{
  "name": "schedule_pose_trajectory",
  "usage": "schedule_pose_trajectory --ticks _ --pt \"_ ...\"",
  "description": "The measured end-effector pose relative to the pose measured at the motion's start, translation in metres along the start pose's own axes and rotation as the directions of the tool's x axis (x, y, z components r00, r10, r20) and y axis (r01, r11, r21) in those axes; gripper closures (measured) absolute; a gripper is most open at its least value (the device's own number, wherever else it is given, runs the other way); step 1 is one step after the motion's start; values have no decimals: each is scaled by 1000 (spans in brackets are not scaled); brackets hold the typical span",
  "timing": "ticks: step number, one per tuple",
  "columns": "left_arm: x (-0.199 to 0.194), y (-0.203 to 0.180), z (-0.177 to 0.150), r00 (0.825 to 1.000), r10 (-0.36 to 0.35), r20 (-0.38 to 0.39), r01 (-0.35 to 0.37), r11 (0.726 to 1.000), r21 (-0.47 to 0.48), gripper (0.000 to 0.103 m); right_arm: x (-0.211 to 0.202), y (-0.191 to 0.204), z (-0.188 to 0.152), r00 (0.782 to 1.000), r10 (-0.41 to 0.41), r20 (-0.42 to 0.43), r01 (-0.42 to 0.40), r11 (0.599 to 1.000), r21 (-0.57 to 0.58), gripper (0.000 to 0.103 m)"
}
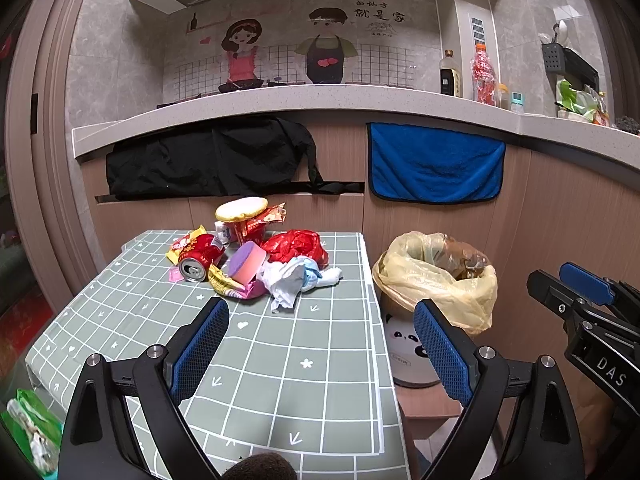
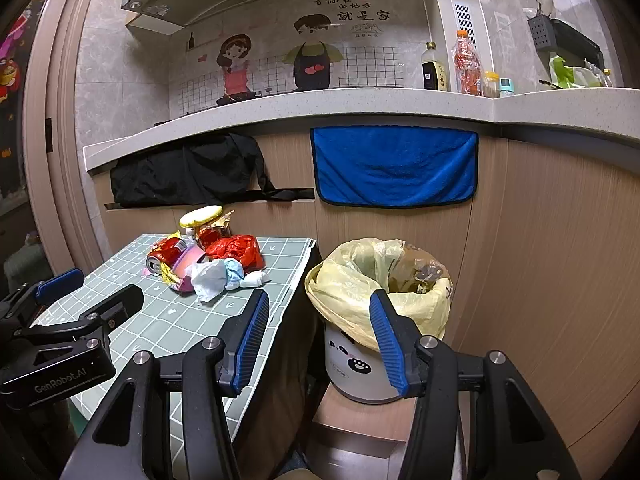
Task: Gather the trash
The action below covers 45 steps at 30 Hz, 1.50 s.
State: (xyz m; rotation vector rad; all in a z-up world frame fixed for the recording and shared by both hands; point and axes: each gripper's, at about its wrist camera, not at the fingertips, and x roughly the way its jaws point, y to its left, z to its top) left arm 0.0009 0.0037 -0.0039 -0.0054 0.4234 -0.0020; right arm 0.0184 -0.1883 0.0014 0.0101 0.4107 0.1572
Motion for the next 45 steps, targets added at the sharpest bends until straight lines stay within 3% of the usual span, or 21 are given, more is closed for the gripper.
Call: schedule_pose_trajectory --ticks 45 --pt "-1 -1 1 1000 1 0 -1 1000 -2 10 3 8 -6 1000 -8 -2 8 1000 -7 53"
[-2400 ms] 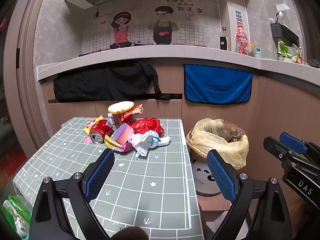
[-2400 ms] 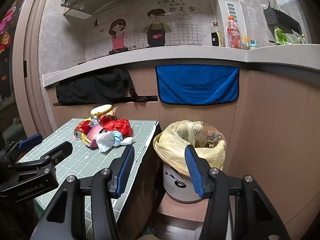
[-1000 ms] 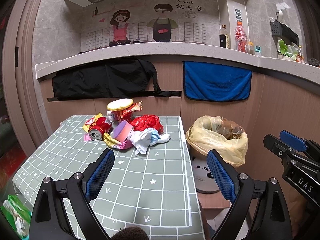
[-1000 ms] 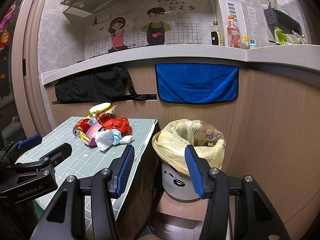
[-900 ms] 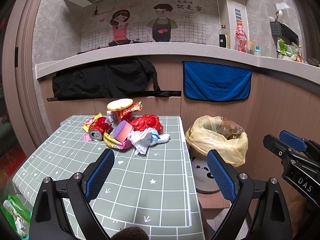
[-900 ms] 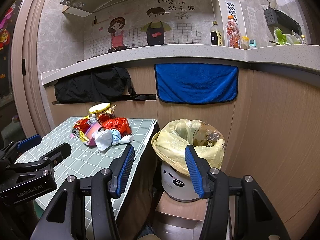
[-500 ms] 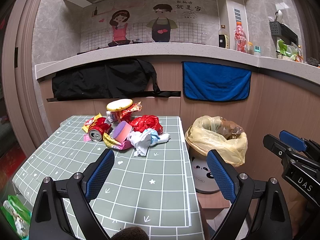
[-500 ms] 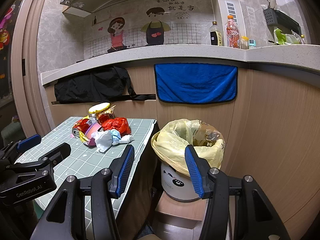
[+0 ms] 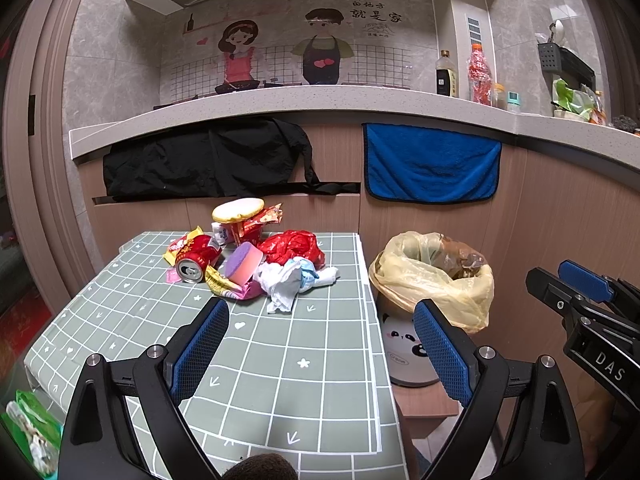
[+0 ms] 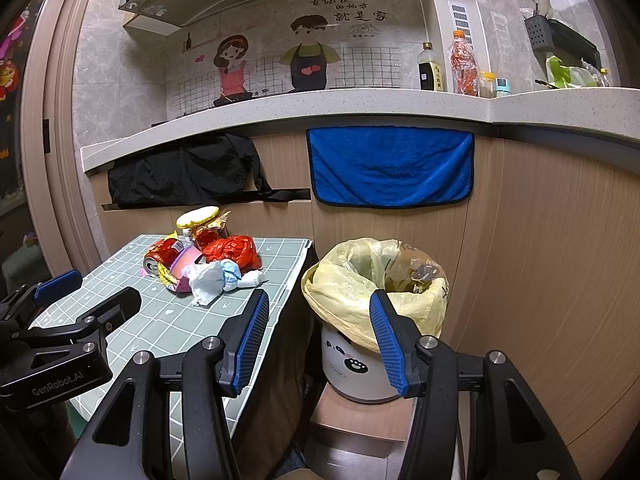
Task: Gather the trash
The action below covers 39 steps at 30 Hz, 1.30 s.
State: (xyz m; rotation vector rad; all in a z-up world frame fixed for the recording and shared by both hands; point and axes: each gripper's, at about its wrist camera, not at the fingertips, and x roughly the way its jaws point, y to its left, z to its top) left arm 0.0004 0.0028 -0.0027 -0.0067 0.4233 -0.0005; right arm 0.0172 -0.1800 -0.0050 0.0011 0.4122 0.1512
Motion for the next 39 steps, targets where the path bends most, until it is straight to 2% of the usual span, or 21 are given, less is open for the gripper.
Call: schedule_pose_trajectory --ticks 24,30,39 --pt "-1 -4 8 1000 0 18 0 1000 -4 10 1 -8 1 1000 1 1 -1 1000 5 53" --pt "14 23 25 1000 3 31 -2 999 -46 10 16 -4 14 1000 10 -9 -10 1000 -14 53" --pt "77 106 44 999 54 2 -53 991 -121 10 79 16 45 999 48 -9 -49 998 -37 53"
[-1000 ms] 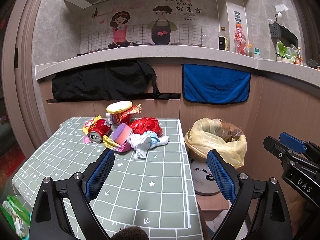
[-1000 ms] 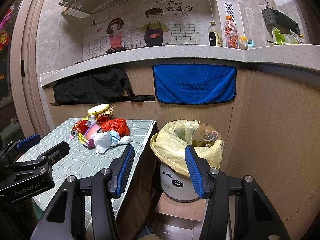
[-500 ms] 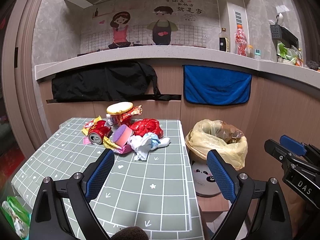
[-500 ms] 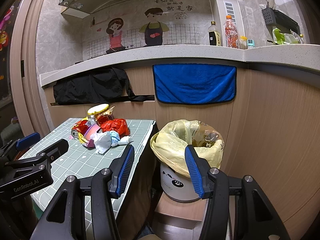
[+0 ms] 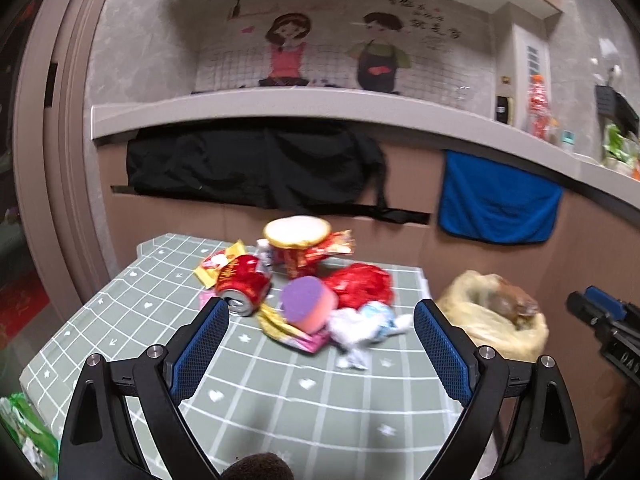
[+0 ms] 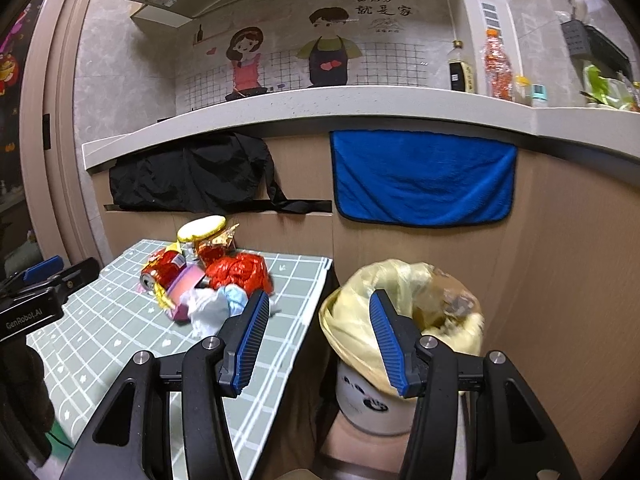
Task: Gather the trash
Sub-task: 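Reach the left gripper to the red can and close on it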
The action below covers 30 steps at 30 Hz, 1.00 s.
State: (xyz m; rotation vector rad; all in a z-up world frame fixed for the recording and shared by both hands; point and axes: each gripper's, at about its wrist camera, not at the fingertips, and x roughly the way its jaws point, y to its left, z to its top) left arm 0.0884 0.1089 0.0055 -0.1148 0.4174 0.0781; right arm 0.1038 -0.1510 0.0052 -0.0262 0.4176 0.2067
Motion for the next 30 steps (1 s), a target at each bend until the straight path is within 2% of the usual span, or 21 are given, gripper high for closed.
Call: schedule_pose_trajectory --ticks 5,7,11,13,16,21,22,26,30 --pt "51 34 -2 996 -19 -83 14 998 -53 10 47 8 7 999 38 -34 -37 999 8 53" --pt "71 43 -4 991 -49 -129 38 996 -86 10 62 10 7 997 56 -54 -55 998 20 53" --pt "101 50 -10 974 -78 -212 62 995 -82 9 93 19 9 990 88 -106 -85 996 35 53" --pt "114 59 -13 964 -79 -255 55 994 -98 9 107 24 6 985 101 -137 -96 994 44 53" --pt "127 74 -17 956 -47 -290 10 992 -130 10 122 28 1 978 116 -175 -110 993 47 53" --pt "138 99 -16 960 -8 -281 -43 984 -174 11 145 32 -8 963 132 -234 -121 991 63 53" --pt "142 104 -14 960 -13 -279 -40 982 -186 14 147 33 -10 962 134 -238 -121 990 69 53" --pt "168 128 -2 960 -83 -268 5 960 -279 18 155 35 -15 954 136 -269 -118 990 81 53" --pt "213 151 10 949 -128 -288 14 930 -368 20 160 39 -19 945 142 -296 -120 989 90 53"
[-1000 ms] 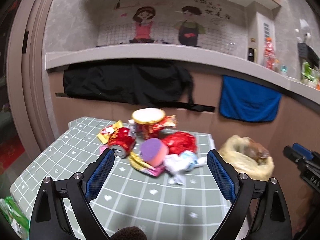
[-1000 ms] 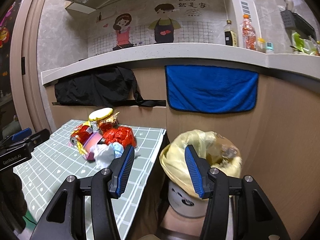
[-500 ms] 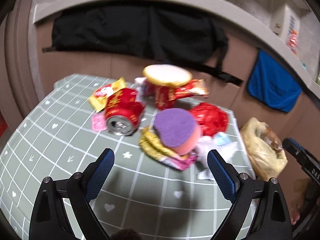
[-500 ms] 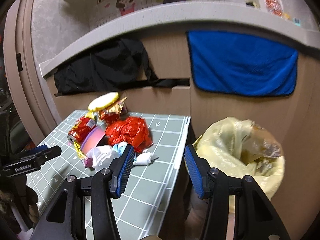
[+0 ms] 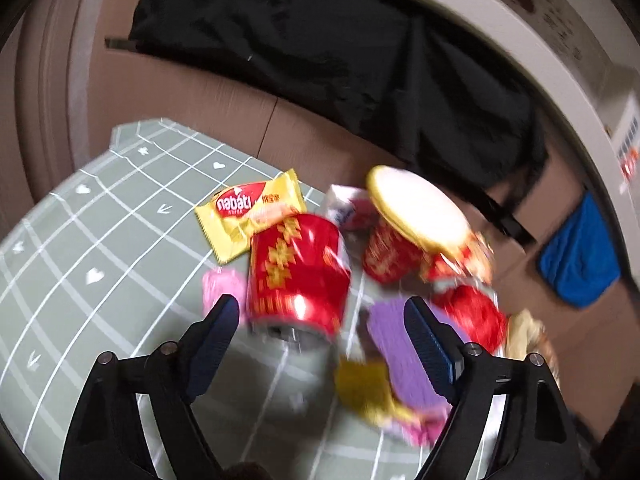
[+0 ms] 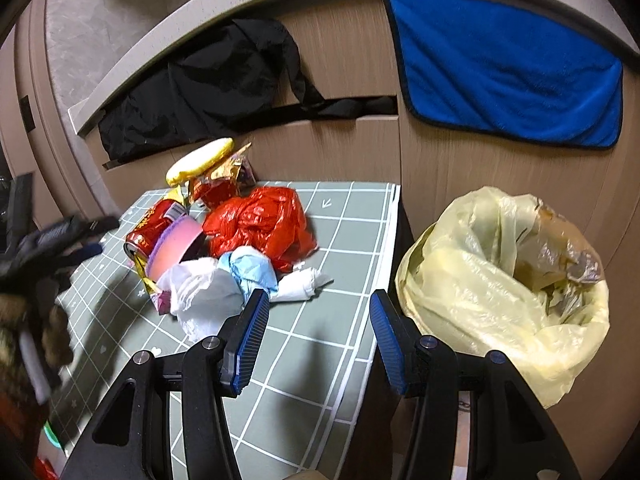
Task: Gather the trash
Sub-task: 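Reach the left gripper to the red can and close on it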
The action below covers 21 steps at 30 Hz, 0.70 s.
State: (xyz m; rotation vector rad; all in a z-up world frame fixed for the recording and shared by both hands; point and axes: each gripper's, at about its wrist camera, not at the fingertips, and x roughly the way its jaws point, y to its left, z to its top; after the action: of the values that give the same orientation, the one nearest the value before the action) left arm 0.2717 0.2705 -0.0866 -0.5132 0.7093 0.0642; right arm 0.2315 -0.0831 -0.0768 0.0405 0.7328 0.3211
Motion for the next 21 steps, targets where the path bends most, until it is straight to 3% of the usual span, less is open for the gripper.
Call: schedule_pose_trajectory --ticks 7,11,14,16,21 --pt "61 23 28 991 -9 -132 -3 996 -88 27 -3 5 -3 1000 -23 -5 23 999 -26 53" --pt "68 11 30 987 -40 -157 30 998 -61 28 -3 4 -2 999 -41 -7 41 999 -33 53" --pt "75 1 25 978 -49 -202 38 998 -55 53 1 5 0 999 -33 -18 32 999 -29 53" --pt "70 -5 24 980 -72 -183 64 997 -52 63 3 8 2 999 -20 -26 19 999 -32 53" --pt "32 -20 15 992 -48 -115 53 998 37 65 4 19 12 1000 -7 -24 5 997 -80 53"
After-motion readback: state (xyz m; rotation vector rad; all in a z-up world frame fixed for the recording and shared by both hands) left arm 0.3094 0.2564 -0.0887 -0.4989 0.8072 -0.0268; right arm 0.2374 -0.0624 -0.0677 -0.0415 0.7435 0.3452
